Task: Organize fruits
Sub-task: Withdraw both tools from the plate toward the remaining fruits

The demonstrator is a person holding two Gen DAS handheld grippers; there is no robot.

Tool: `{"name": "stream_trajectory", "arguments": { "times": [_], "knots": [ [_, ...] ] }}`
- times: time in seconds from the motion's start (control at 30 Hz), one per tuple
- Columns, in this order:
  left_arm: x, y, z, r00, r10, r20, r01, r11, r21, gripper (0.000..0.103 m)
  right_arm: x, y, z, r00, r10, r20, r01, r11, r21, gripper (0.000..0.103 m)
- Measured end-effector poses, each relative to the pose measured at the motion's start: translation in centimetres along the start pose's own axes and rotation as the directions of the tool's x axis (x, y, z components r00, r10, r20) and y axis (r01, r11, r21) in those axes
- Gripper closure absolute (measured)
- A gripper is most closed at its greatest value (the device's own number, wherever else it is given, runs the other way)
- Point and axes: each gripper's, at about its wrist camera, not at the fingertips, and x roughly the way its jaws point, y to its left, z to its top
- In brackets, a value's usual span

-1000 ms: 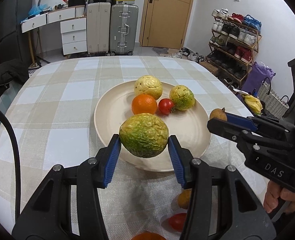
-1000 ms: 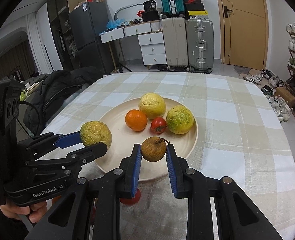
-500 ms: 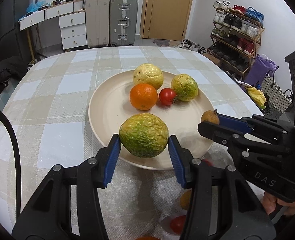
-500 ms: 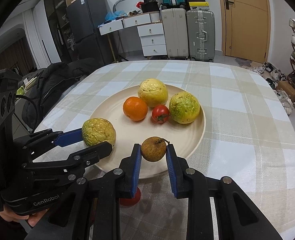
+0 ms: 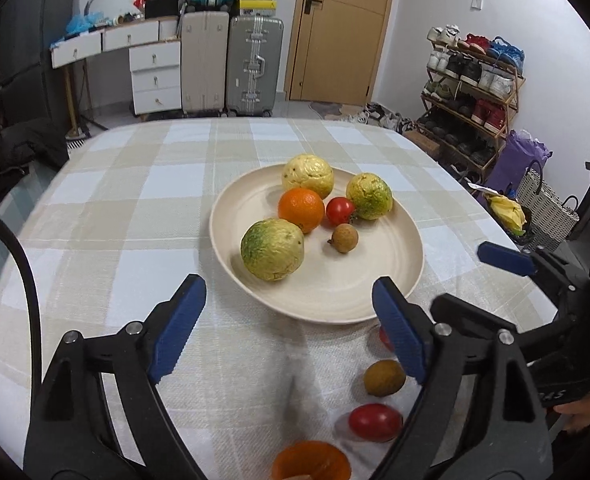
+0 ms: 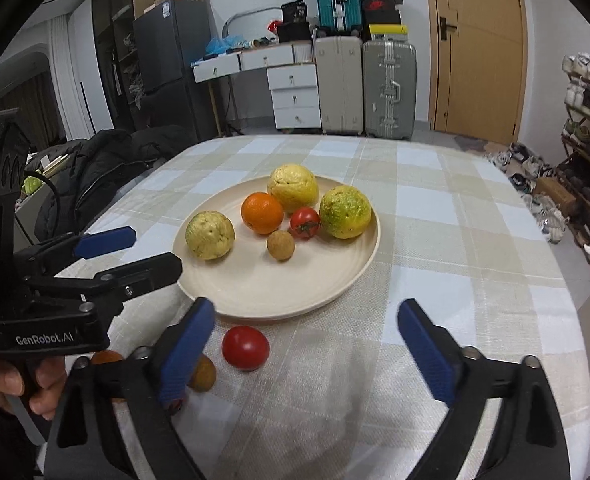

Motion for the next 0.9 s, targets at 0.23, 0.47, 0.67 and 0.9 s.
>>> {"name": "stream_trajectory", "arguments": {
  "times": [0.23,0.47,0.67,0.9],
  "knots": [
    [-3.6,0.1,-1.9,0.998,0.039,0.043,-0.040,0.999,0.027,0.000,-1.1,-0.1,-0.6,1.000,0.006,-0.013,-0.006,1.000,0.011,0.000],
    [-6.2,0.9,-3.5,0.999,0.016,0.044,-0.016,1.000,0.000,0.000,-1.6,-0.3,-1.2,1.000,0.017,-0.021,-0.016,0.999,0.034,0.000],
    [-7.4,1.6,-4.3,0.998,0.002,0.060,0.000,1.000,-0.025,0.000,-1.6,-0.2,-2.0,0.998,0.010,-0.057,-0.008,1.000,0.030,0.000],
    [-7.7,1.8,-4.9,0.999,0.006,0.043,-0.005,1.000,-0.017,0.000,-1.7,0.6,-2.1,0.997,0.020,-0.075,-0.019,1.000,0.015,0.000]
  ]
}}
